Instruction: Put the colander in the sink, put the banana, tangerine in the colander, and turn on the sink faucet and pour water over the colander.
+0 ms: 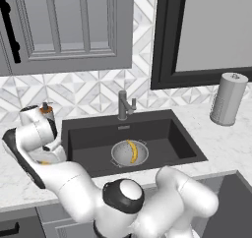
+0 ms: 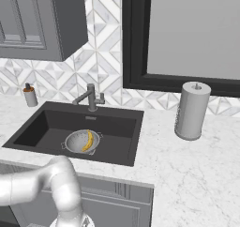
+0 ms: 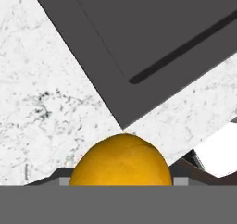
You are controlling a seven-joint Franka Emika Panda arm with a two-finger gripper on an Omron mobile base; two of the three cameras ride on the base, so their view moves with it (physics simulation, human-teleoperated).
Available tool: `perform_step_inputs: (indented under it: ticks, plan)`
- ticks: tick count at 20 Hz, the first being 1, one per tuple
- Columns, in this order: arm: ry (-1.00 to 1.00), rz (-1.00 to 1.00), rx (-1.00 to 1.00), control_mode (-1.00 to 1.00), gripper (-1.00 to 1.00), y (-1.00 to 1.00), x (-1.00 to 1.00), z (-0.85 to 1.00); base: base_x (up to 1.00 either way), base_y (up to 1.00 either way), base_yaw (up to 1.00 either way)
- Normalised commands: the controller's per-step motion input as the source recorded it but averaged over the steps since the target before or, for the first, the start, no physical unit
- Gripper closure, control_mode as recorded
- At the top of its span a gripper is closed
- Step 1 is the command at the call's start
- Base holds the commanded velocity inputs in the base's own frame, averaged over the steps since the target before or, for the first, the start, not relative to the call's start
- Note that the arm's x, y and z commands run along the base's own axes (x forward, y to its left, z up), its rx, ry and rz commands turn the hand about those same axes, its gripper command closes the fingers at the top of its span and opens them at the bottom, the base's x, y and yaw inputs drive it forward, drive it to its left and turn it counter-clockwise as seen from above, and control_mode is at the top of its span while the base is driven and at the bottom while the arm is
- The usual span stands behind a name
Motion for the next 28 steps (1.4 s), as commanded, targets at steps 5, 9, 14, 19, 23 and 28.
perform_step_inputs:
  ticks: [5, 9, 14, 19, 23, 28]
  plan:
    - [-0.08, 0.19, 0.02, -1.00, 1.00, -0.90, -0.11, 0.30, 0.00, 0.00, 0.00]
    - [-0.10, 0.29, 0.00, -1.00, 1.00, -0.82, -0.04, 0.31, 0.00, 0.00, 0.00]
    - [-0.01, 0.30, 0.00, -1.00, 1.00, -0.76, 0.00, 0.31, 0.00, 0.00, 0.00]
    - [0.00, 0.32, 0.00, -1.00, 1.00, -0.74, 0.00, 0.22, 0.00, 0.00, 0.00]
    - [0.00, 0.31, 0.00, -1.00, 1.00, -0.77, 0.00, 0.10, 0.00, 0.00, 0.00]
    - [0.00, 0.28, 0.01, -1.00, 1.00, -0.81, 0.00, 0.03, 0.00, 0.00, 0.00]
